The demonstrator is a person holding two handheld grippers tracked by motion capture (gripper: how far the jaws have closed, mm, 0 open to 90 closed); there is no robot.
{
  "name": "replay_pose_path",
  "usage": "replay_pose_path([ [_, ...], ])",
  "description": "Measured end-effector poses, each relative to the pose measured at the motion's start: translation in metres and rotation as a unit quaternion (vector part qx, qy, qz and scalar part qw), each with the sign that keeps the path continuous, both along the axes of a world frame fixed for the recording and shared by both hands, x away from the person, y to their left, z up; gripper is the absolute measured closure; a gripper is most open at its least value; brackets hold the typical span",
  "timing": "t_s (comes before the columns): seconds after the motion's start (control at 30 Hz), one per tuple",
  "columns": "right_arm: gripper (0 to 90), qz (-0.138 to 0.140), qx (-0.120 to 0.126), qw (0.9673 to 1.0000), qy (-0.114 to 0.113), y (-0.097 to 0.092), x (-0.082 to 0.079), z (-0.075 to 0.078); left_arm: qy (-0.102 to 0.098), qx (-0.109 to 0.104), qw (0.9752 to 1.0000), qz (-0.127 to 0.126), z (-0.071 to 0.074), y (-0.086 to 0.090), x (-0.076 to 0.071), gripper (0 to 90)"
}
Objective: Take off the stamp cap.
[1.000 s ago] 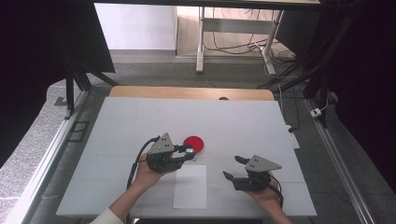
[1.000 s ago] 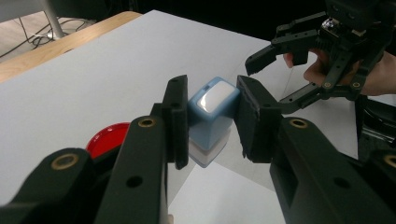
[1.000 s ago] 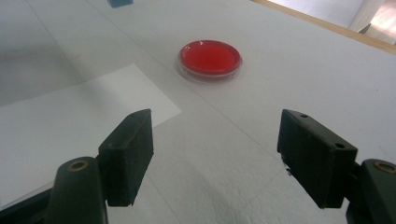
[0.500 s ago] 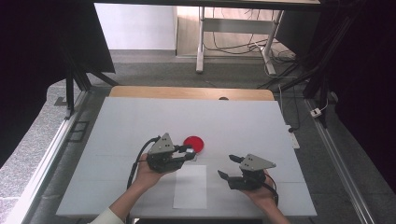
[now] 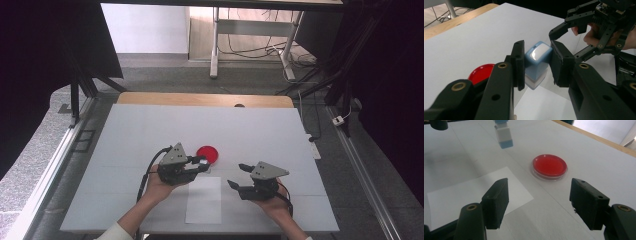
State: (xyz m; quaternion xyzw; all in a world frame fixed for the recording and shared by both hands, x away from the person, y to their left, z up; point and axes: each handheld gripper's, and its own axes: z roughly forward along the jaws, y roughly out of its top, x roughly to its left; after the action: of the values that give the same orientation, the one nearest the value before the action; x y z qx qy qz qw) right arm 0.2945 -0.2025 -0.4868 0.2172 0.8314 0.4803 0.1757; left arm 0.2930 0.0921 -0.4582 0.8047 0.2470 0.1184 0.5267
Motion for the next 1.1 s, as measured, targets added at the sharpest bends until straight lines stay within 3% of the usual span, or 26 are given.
replay_pose_path([
  [0.33, 34.5, 0.015, -0.010, 0.9998, 0.006, 0.014, 0.007, 0.002, 0.000, 0.001, 1.0000, -0.001, 0.000, 0.000, 0.000, 66.1],
  [0.77, 41.8, 0.057, -0.018, 0.9981, 0.015, 0.041, 0.013, 0.003, 0.001, -0.001, 1.0000, -0.004, 0.000, -0.001, 0.000, 66.1],
  [1.1, 56.8, 0.089, -0.022, 0.9956, 0.017, 0.059, 0.015, 0.001, 0.004, -0.004, 0.9999, -0.012, 0.000, -0.003, -0.001, 66.1],
])
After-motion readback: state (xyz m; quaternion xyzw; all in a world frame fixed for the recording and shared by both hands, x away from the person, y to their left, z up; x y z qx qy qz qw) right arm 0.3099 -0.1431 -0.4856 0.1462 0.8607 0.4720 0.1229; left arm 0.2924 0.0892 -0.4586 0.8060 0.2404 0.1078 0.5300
